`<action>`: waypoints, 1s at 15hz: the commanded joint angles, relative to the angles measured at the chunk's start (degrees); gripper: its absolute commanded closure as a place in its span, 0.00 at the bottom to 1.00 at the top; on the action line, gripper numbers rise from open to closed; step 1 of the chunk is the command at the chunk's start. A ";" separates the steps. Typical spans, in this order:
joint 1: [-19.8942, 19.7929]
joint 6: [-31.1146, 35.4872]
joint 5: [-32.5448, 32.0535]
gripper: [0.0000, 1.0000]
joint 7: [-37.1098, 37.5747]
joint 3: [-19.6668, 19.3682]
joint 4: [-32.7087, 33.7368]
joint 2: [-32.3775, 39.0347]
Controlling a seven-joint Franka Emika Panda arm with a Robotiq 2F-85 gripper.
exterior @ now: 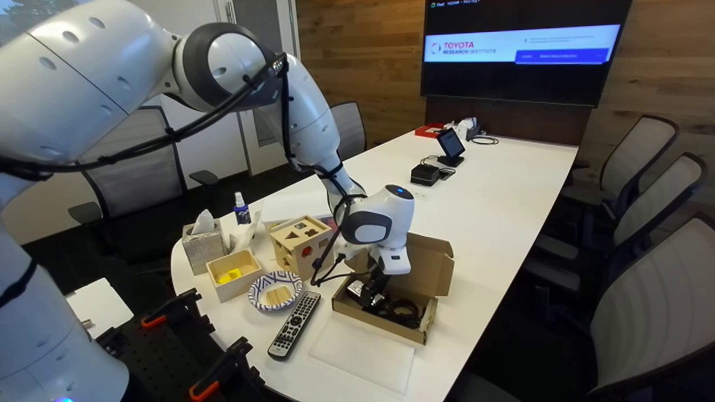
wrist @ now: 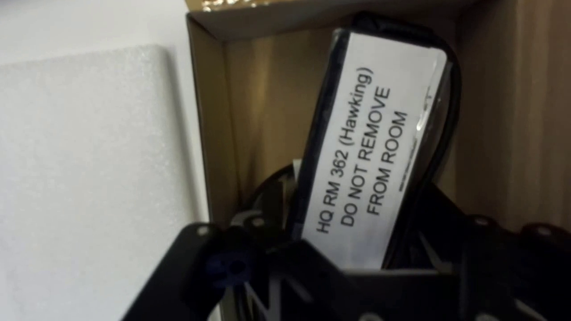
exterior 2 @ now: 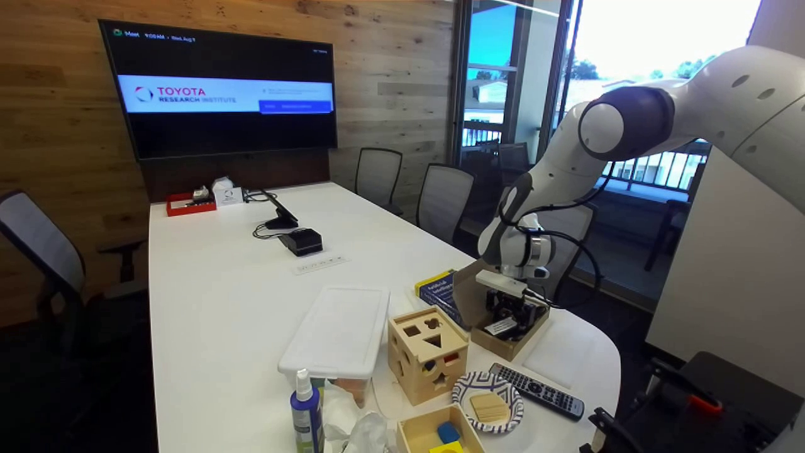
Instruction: Remove the cable from the cardboard box
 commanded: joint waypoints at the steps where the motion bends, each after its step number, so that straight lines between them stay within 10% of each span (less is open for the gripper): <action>1: -0.34 -2.04 -0.99 0.56 2.24 0.02 1.49 0.45; 15: 0.59 -1.38 0.05 0.63 2.21 -0.04 -8.77 -12.42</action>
